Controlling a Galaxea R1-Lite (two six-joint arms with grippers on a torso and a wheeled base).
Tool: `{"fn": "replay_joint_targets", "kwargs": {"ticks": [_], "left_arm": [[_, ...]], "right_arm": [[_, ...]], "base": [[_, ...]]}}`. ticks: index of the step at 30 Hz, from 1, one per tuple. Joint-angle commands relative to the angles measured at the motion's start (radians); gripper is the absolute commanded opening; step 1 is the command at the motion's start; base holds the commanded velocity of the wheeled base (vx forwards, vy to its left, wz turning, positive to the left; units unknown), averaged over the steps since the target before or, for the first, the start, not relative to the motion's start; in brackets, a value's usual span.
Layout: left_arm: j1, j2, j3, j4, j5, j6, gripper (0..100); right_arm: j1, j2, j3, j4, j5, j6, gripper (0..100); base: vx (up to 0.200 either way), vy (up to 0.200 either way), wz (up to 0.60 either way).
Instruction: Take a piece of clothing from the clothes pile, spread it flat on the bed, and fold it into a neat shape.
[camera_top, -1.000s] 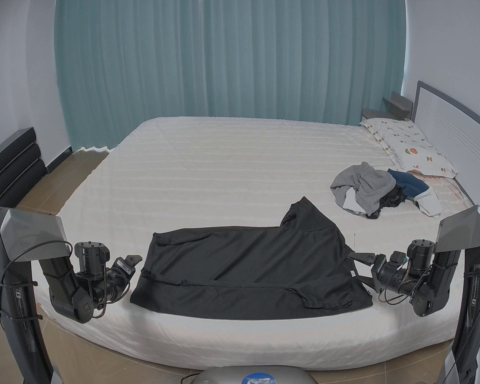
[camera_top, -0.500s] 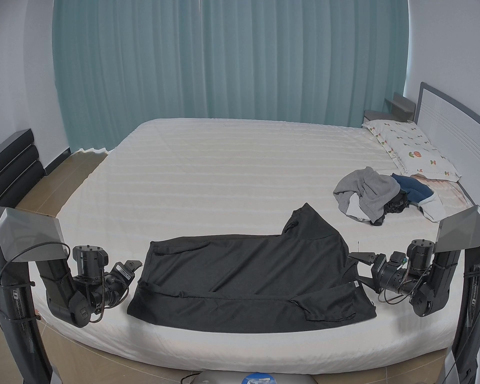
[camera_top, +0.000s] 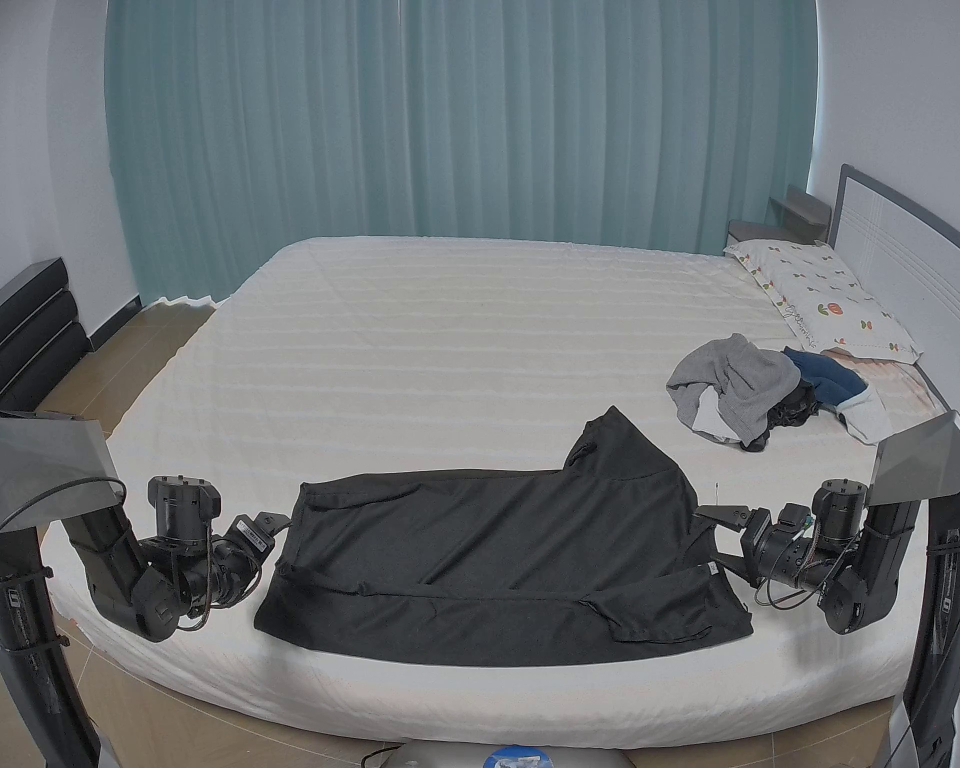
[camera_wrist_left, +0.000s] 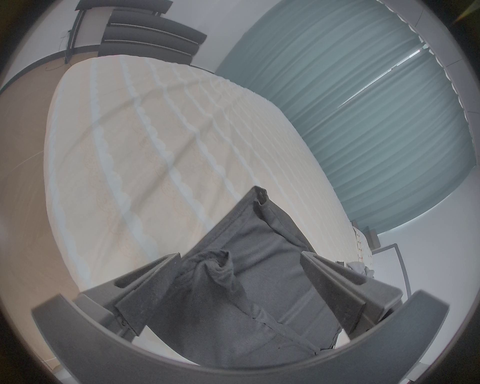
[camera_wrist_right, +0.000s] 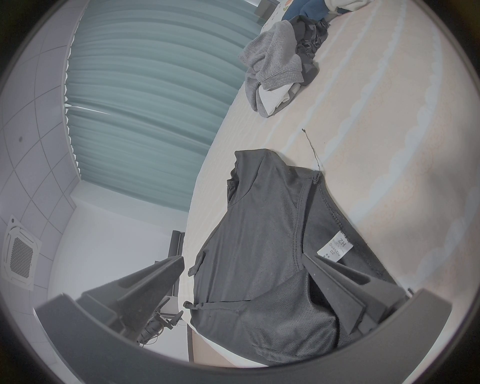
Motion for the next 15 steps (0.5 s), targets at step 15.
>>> {"fn": "replay_joint_targets", "kwargs": {"ticks": [15], "left_arm": [[-0.181, -0.010, -0.102, 0.080, 0.008, -0.138, 100]], "right_arm": [[0.002, 0.008, 0.000, -0.011, 0.000, -0.001, 100]], "base": [[0.000, 0.000, 0.00]]}}
